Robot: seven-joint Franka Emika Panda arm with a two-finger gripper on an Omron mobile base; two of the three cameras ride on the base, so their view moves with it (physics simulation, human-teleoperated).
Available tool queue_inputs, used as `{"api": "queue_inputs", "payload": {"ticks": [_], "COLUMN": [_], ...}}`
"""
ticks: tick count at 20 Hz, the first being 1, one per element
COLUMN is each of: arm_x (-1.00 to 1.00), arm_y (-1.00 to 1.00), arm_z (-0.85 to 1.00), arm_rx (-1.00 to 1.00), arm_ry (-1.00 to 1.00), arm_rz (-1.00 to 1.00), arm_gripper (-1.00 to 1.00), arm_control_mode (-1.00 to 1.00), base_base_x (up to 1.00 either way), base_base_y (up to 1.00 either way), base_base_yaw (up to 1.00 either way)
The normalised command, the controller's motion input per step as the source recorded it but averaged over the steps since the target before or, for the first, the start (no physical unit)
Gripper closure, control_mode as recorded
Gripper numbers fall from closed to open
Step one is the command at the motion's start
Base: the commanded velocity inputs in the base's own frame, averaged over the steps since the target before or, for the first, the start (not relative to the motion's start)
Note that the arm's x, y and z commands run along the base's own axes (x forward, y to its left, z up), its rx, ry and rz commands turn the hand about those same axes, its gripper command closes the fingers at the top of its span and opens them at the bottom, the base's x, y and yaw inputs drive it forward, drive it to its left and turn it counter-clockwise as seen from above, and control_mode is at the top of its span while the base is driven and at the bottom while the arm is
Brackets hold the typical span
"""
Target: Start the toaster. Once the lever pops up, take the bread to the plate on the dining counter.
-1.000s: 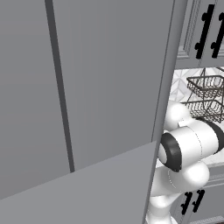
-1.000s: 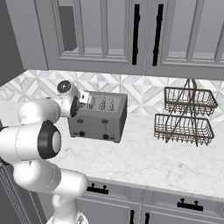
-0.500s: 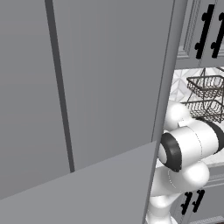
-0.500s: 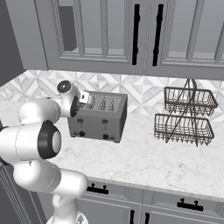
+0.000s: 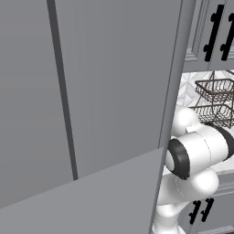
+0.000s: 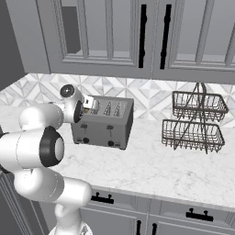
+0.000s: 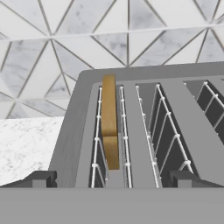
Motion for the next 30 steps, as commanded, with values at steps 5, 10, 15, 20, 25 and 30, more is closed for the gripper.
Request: {"api": "queue_inputs", "payload": {"ticks": [5, 10, 15, 20, 25, 30], "arm_x": [0.0, 0.0, 0.0, 0.0, 0.0, 0.0], "arm_y": [0.0, 0.0, 0.0, 0.0, 0.0, 0.0], "arm_z": [0.0, 0.0, 0.0, 0.0, 0.0, 0.0], "arm_rx": [0.0, 0.0, 0.0, 0.0, 0.0, 0.0], "arm_ry": [0.0, 0.0, 0.0, 0.0, 0.0, 0.0], "arm_rz": [0.0, 0.0, 0.0, 0.0, 0.0, 0.0], "arm_gripper": [-1.0, -1.0, -1.0, -1.0, -1.0, -1.0], "arm_control_mode": [-1.0, -1.0, -1.0, -1.0, -1.0, -1.0], "base_base_x": [0.0, 0.0, 0.0, 0.0, 0.0, 0.0], "base_base_y": [0.0, 0.0, 0.0, 0.0, 0.0, 0.0], "base_base_yaw": [0.0, 0.0, 0.0, 0.0, 0.0, 0.0]}}
